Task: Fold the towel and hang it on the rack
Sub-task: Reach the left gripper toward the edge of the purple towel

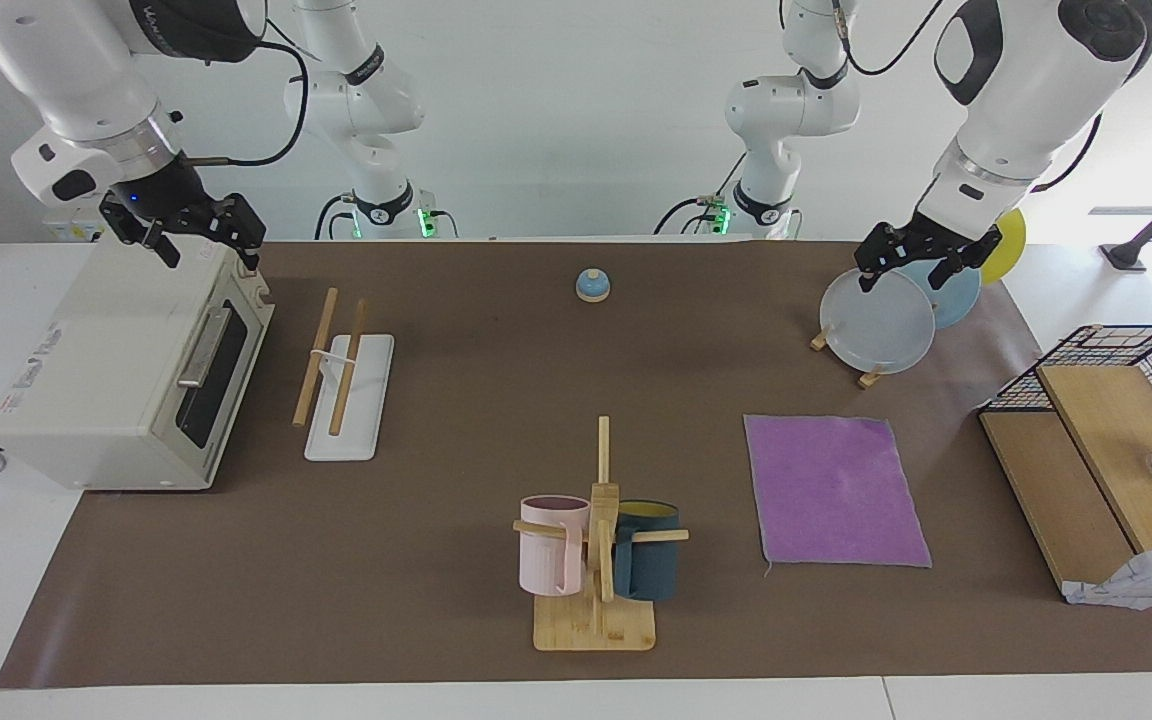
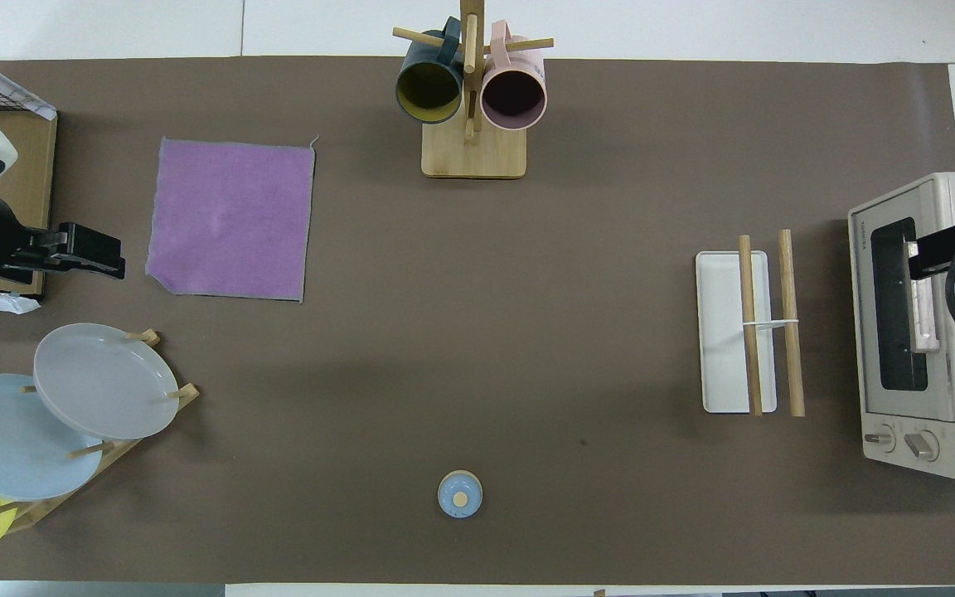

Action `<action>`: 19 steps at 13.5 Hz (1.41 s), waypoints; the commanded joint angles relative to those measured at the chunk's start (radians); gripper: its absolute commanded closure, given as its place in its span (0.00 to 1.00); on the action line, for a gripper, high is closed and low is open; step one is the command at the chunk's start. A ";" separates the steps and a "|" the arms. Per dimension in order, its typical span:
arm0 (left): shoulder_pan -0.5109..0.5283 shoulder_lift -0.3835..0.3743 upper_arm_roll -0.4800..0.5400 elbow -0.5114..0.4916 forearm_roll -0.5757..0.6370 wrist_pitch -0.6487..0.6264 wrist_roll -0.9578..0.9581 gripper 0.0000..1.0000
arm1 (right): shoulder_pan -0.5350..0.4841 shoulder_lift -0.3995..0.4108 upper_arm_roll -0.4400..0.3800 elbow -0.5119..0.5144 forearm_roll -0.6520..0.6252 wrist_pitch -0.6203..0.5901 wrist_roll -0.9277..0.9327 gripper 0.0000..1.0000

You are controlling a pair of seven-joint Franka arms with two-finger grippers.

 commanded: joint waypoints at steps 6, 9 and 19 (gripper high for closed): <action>0.001 -0.015 -0.011 -0.009 0.017 0.006 0.000 0.00 | -0.010 -0.021 0.007 -0.017 -0.001 -0.010 -0.023 0.00; 0.015 -0.027 -0.008 -0.051 0.015 0.036 -0.002 0.00 | -0.010 -0.021 0.007 -0.019 -0.001 -0.010 -0.023 0.00; 0.086 0.146 -0.003 -0.378 0.012 0.597 0.008 0.00 | -0.010 -0.020 0.007 -0.019 -0.001 -0.010 -0.023 0.00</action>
